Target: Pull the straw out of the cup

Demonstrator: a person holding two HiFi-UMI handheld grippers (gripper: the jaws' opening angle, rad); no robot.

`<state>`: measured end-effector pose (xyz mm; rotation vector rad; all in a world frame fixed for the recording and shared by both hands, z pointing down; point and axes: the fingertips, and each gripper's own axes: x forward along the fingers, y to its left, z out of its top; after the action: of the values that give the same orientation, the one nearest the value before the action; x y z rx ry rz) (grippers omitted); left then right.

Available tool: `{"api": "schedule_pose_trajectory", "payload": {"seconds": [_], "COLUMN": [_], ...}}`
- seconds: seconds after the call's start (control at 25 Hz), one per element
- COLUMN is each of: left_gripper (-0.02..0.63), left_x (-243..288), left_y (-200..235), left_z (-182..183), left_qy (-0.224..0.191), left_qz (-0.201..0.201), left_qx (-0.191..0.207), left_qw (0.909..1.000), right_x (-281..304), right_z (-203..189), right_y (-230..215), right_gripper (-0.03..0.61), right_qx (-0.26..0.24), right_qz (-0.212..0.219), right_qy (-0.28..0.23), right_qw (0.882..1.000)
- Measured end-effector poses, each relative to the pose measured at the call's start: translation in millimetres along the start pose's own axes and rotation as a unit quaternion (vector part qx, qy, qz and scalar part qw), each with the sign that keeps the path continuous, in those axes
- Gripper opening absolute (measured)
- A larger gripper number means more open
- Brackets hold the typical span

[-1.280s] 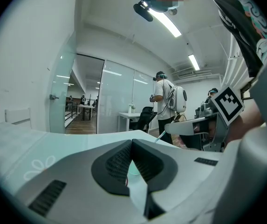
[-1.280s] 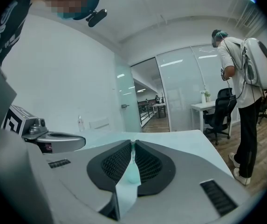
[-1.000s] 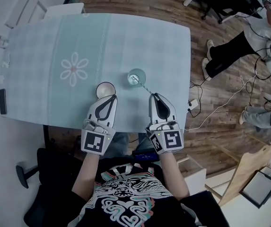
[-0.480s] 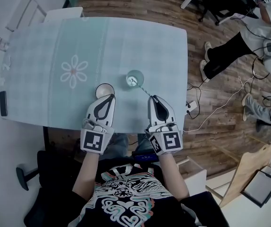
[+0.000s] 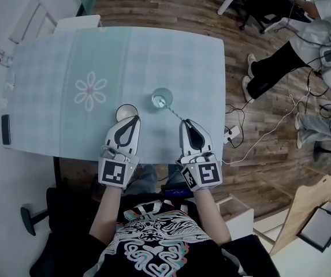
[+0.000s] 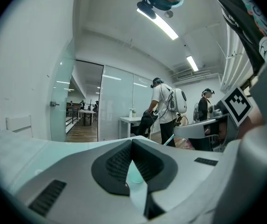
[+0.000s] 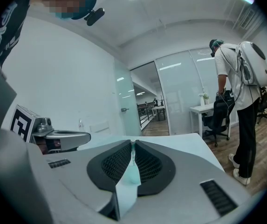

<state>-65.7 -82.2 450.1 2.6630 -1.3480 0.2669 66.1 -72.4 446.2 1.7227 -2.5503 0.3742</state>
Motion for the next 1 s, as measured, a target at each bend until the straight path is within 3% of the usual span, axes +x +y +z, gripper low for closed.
{"api": "schedule_pose_trajectory", "payload": {"seconds": [1.0], "left_gripper": [-0.006], "left_x": [-1.1], "left_y": [5.8], "left_z": [18.8], "left_qy": [-0.021], "left_qz": [0.014], "left_qx": [-0.006], "left_qw": [0.9997], "right_x": [-24.4], "right_z": [15.4], "right_y": [-2.2], "right_gripper": [0.037], "right_qx": [0.002], "right_qz": [-0.008], "right_qy": [-0.013], "right_qw": [1.000]}}
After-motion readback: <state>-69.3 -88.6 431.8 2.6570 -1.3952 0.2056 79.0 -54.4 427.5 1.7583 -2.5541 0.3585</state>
